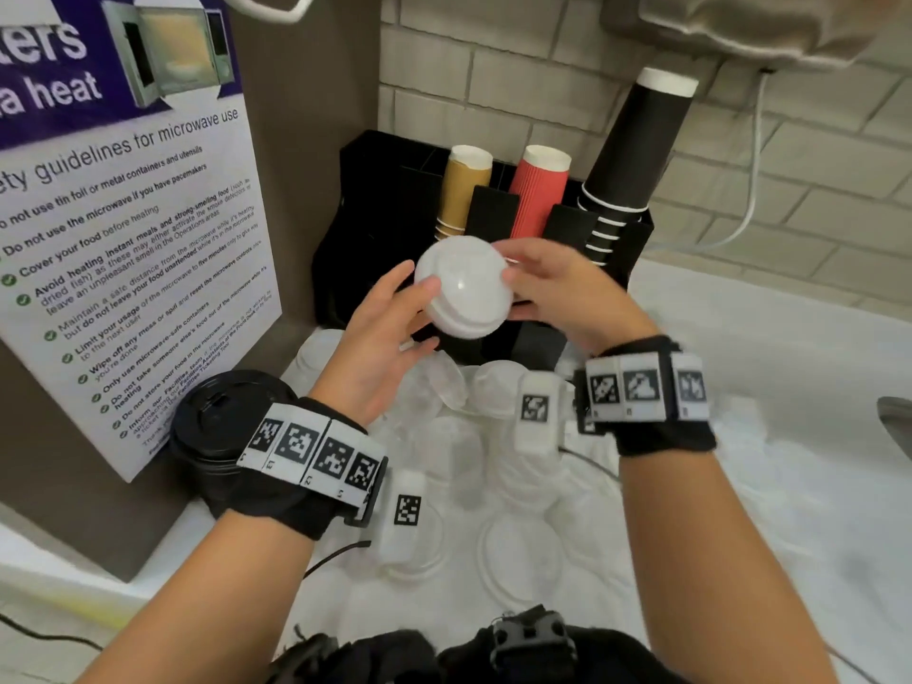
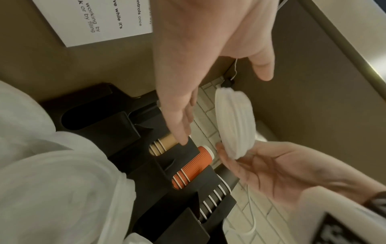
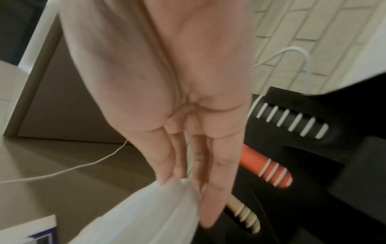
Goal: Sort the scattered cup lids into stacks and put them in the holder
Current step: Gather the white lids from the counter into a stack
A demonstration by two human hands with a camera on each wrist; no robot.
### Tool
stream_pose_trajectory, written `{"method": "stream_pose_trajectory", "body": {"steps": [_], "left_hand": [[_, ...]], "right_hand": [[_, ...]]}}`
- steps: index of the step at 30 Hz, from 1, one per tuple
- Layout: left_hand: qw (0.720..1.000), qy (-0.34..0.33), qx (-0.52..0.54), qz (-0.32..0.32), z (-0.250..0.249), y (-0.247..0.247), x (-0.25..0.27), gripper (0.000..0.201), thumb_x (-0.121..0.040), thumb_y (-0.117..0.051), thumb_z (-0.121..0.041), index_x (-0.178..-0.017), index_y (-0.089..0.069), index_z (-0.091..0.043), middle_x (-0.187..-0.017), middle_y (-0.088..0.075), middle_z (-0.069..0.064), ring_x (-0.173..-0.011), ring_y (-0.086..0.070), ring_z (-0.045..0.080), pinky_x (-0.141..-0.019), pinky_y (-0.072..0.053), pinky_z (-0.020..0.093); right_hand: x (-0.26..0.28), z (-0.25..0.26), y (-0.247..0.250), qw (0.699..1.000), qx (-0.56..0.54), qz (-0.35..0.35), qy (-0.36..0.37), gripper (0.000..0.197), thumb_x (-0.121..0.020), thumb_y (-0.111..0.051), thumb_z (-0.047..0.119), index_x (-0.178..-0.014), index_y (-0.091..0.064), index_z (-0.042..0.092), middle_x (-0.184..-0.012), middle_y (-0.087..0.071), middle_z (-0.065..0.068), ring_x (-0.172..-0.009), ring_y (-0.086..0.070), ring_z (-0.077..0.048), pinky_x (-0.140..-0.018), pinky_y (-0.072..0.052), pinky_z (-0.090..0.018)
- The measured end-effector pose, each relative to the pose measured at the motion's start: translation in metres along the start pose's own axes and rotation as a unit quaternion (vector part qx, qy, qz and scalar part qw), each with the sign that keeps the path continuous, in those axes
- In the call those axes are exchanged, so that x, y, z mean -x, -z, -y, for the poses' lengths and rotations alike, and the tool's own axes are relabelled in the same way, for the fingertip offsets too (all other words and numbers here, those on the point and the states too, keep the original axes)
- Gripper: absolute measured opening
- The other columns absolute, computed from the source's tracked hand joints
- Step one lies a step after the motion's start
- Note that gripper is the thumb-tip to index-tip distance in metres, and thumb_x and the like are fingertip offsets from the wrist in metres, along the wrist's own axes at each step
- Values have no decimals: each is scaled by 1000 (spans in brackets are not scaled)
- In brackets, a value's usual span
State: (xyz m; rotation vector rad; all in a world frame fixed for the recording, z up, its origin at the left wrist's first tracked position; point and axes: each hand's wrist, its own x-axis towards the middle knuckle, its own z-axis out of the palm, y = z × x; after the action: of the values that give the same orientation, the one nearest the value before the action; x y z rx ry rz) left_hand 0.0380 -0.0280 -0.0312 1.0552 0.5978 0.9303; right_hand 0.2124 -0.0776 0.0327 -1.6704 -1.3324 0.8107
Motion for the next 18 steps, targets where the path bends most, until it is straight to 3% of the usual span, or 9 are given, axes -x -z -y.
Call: {"method": "stream_pose_trajectory", "body": {"steps": [2, 5, 9, 12, 15, 18], "left_hand": [[1000, -12, 10, 24, -1, -4, 4, 74, -76, -67, -35, -143, -37, -36, -136, -54, -2, -122, -55, 16, -91, -51, 33], [998, -37, 38, 33, 0, -9, 12, 66, -83, -68, -21, -137, -39, -46, -126, -58, -1, -107, -64, 12, -78, -55, 28], [996, -55, 54, 34, 0, -13, 23, 48, -97, -47, -11, -131, -47, -44, -123, -58, 3, -98, -69, 14, -70, -56, 29], [996, -45, 56, 44, 1, -13, 28, 51, -98, -46, -13, -136, -44, -48, -133, -53, -2, -111, -64, 18, -75, -56, 29], [996, -30, 59, 52, 1, -13, 31, 52, -97, -48, -19, -137, -40, -51, -142, -47, -7, -125, -55, 20, -87, -55, 33], [996, -19, 60, 65, -3, -11, 32, 50, -92, -57, -23, -134, -46, -47, -137, -51, -2, -123, -56, 25, -89, -54, 39]], "right_hand": [[16, -5, -18, 998, -70, 11, 1, 26, -98, -51, 6, -123, -54, 12, -108, -66, -22, -98, -68, -27, -82, -59, -34], [34, -12, -37, 991, -130, 24, 12, 28, -98, -51, 8, -125, -52, 15, -107, -66, -24, -97, -68, -32, -81, -59, -37], [49, -20, -47, 992, -93, 59, 64, 42, -91, -65, 27, -129, -53, 37, -115, -62, 0, -102, -66, -14, -87, -57, -32], [56, -24, -50, 994, -14, 40, 104, 65, -78, -78, 30, -135, -49, 38, -117, -60, 6, -106, -61, -9, -92, -54, -33], [58, -26, -53, 993, -31, 16, 111, 69, -76, -81, 28, -136, -49, 34, -116, -59, 5, -106, -61, -11, -89, -56, -37], [60, -27, -59, 992, -27, 4, 125, 71, -75, -80, 30, -138, -48, 34, -117, -59, 6, -105, -60, -8, -85, -57, -31]]}}
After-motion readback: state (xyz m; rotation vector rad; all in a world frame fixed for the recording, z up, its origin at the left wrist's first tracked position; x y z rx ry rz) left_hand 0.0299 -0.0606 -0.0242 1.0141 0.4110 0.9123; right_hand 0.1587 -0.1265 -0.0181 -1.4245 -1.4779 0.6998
